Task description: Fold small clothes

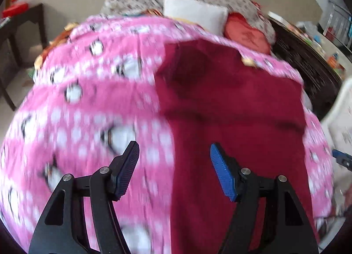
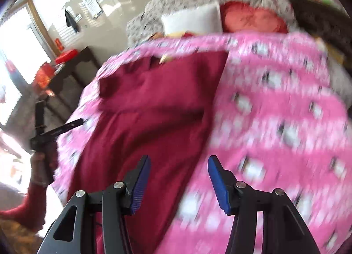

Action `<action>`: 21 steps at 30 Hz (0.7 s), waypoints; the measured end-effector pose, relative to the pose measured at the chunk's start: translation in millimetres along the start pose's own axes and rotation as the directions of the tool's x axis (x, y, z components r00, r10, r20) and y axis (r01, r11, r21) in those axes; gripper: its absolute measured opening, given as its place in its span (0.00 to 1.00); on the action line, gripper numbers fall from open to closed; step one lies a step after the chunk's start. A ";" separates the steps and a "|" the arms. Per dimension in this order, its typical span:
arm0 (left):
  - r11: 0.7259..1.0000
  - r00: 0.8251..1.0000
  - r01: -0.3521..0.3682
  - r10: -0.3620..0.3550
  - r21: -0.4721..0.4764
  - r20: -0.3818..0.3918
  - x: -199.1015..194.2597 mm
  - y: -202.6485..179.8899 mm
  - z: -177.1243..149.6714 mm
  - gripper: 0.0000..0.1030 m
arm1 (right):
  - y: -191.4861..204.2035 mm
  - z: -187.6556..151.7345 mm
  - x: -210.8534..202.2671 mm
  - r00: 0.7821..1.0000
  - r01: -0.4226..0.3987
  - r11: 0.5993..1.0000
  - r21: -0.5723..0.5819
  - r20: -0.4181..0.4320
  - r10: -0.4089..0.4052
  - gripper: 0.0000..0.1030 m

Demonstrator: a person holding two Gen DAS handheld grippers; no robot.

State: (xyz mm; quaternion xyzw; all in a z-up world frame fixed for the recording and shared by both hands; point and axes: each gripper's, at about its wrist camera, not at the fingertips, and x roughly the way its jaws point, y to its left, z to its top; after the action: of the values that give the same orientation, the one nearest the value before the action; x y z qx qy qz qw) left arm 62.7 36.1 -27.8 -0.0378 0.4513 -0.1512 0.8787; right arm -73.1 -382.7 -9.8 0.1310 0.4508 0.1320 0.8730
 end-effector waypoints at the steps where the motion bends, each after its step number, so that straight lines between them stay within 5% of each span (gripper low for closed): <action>1: 1.000 1.000 0.004 -0.004 0.006 -0.012 -3.7 -0.8 -8.4 0.65 | -1.0 -8.8 0.8 1.000 -0.013 1.000 0.014 -0.021 0.013 0.51; 6: 0.999 0.993 0.034 -0.032 0.015 -0.116 -17.9 0.4 -67.3 0.65 | 6.1 -73.2 21.1 0.986 -0.086 0.993 0.083 -0.135 0.097 0.51; 12: 0.995 0.980 0.087 -0.095 -0.054 -0.175 -12.1 1.1 -98.8 0.65 | -2.8 -79.8 52.7 0.983 -0.175 0.962 0.209 -0.018 0.183 0.51; 14: 0.994 0.982 0.095 -0.103 -0.059 -0.160 -12.7 -4.6 -103.1 0.65 | 9.4 -79.1 66.0 0.979 -0.190 0.968 0.166 -0.035 0.199 0.42; 18: 0.994 0.983 0.102 -0.106 -0.031 -0.150 -8.9 -14.5 -106.4 0.65 | 28.8 -73.7 66.5 0.997 -0.076 0.996 0.041 -0.029 0.078 0.09; 21: 0.994 0.982 0.107 -0.108 -0.018 -0.154 -9.5 -17.2 -106.9 0.65 | 29.9 -74.3 37.2 1.000 0.020 1.000 -0.020 0.022 -0.019 0.09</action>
State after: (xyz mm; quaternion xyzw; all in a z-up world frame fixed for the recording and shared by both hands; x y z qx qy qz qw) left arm -32.5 30.1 -79.9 -0.0546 0.5164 -0.1987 0.8312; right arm -116.7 -333.7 -69.0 0.1192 0.4412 0.1265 0.8804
